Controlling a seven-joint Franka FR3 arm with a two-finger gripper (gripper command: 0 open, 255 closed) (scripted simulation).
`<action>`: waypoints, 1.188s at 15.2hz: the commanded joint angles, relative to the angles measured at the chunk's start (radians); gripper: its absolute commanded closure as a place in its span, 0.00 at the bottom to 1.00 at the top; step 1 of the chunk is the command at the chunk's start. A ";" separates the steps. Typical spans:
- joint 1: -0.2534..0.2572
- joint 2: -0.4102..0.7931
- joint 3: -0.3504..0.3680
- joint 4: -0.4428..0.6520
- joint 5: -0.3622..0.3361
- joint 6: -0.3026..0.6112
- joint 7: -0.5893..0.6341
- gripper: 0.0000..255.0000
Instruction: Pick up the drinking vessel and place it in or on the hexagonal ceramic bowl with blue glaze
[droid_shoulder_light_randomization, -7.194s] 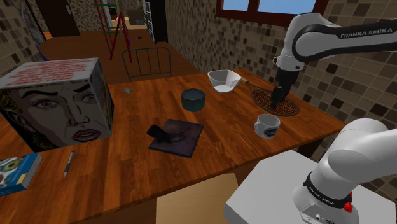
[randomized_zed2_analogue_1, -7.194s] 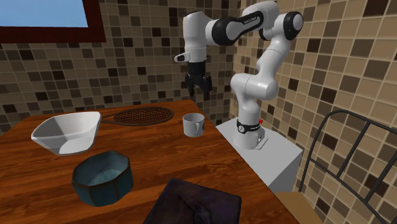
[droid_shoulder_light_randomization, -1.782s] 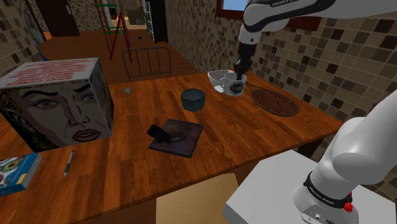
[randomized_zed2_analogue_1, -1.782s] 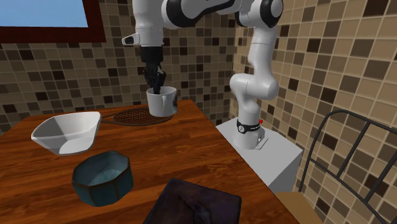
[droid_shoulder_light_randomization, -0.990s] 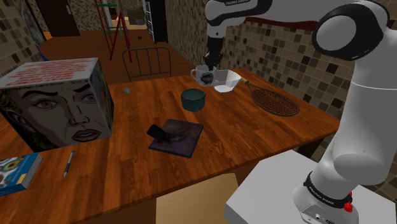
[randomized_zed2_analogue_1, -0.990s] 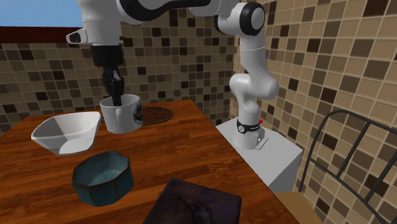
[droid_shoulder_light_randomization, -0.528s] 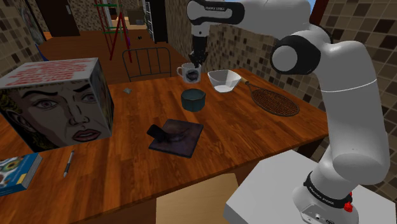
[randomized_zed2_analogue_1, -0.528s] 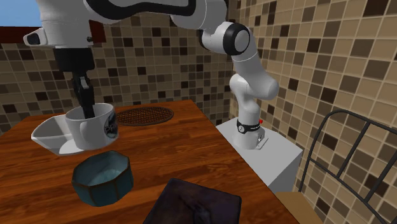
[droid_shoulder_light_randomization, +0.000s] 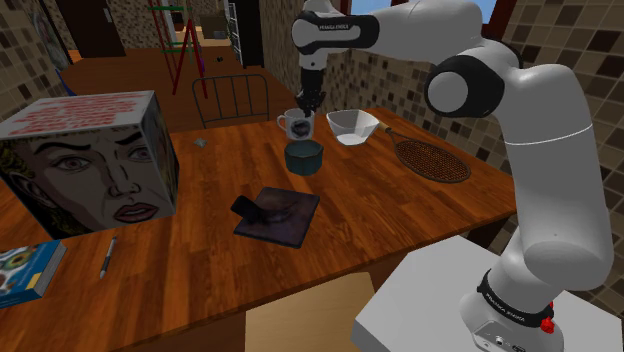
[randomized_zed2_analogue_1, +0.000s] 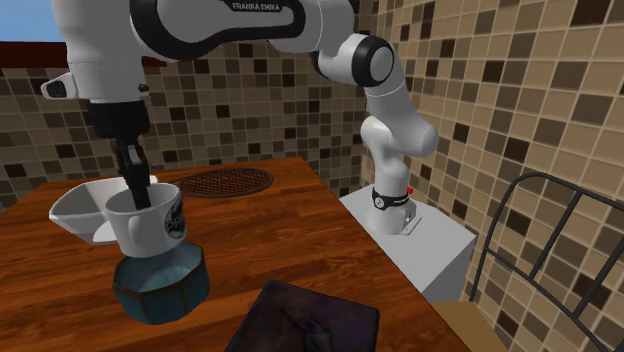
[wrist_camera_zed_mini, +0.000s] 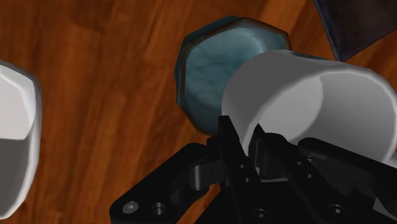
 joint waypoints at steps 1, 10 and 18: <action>0.003 -0.006 0.000 -0.038 0.000 0.033 -0.003 1.00; 0.010 -0.012 0.001 -0.149 0.001 0.137 -0.010 1.00; 0.010 -0.012 0.001 -0.149 0.001 0.137 -0.010 0.00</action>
